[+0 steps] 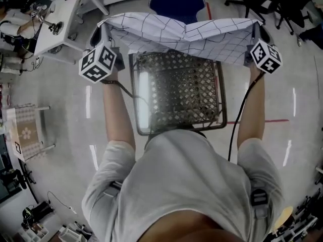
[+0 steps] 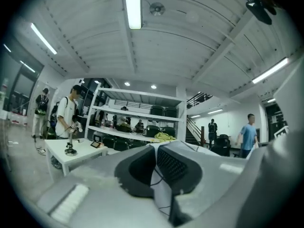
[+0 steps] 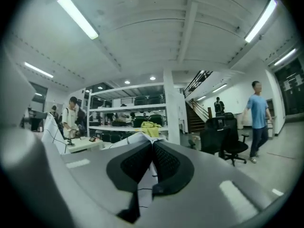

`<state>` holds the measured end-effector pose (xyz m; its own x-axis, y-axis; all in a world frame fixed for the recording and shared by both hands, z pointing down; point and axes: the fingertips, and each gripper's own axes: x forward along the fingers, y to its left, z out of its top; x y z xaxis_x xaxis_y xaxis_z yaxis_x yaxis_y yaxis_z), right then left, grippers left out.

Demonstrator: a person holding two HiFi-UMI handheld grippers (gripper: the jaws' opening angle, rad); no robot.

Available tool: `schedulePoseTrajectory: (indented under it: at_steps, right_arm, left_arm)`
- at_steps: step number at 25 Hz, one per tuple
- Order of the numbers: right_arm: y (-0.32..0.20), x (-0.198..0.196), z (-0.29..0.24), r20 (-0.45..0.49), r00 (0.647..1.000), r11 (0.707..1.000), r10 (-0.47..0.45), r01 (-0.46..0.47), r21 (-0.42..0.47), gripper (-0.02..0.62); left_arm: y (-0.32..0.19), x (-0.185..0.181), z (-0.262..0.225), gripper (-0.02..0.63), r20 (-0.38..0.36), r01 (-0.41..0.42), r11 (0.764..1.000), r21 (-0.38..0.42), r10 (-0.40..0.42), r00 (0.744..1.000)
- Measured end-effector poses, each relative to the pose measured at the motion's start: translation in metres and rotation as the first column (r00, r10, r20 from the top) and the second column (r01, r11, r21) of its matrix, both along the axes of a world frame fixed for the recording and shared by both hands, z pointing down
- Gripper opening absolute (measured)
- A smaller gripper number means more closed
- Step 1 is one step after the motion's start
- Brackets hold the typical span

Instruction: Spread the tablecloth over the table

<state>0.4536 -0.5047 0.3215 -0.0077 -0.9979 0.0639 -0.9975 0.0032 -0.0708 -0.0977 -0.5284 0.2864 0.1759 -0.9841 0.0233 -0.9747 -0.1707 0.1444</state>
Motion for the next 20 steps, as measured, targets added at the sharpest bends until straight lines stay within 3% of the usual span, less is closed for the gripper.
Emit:
schedulePoseTrajectory:
  at_steps: [3,6,8,10,13,20]
  right_arm:
    - [-0.007,-0.092,-0.002,0.031,0.989,0.988,-0.147,0.146,0.043,0.008]
    - [-0.010,-0.175,-0.003,0.045,0.970,0.968,-0.241,0.236,0.088,0.008]
    - [0.010,-0.198,0.027,0.059,0.968,0.970,-0.244,0.243,0.026,0.008]
    - [0.012,-0.207,0.046,0.062,0.969,0.970,-0.241,0.243,-0.022,0.008]
    - [-0.003,-0.205,0.036,0.016,0.975,0.975,-0.222,0.222,-0.024,0.008]
    - [0.024,-0.162,0.043,-0.031,0.988,0.987,-0.154,0.153,-0.047,0.008]
  left_arm:
    - [0.035,-0.087,-0.024,0.028,-0.003,0.134,0.989,0.060,-0.134,0.991]
    - [0.073,-0.179,-0.047,0.028,0.019,0.260,0.959,0.116,-0.264,0.964]
    - [0.100,-0.216,-0.026,0.028,0.059,0.282,0.958,0.040,-0.284,0.957]
    - [0.109,-0.230,-0.005,0.028,0.098,0.280,0.960,-0.018,-0.277,0.956]
    - [0.102,-0.206,0.013,0.028,0.119,0.259,0.966,-0.006,-0.256,0.959]
    - [0.086,-0.076,0.056,0.028,0.117,0.078,0.996,-0.031,-0.073,0.990]
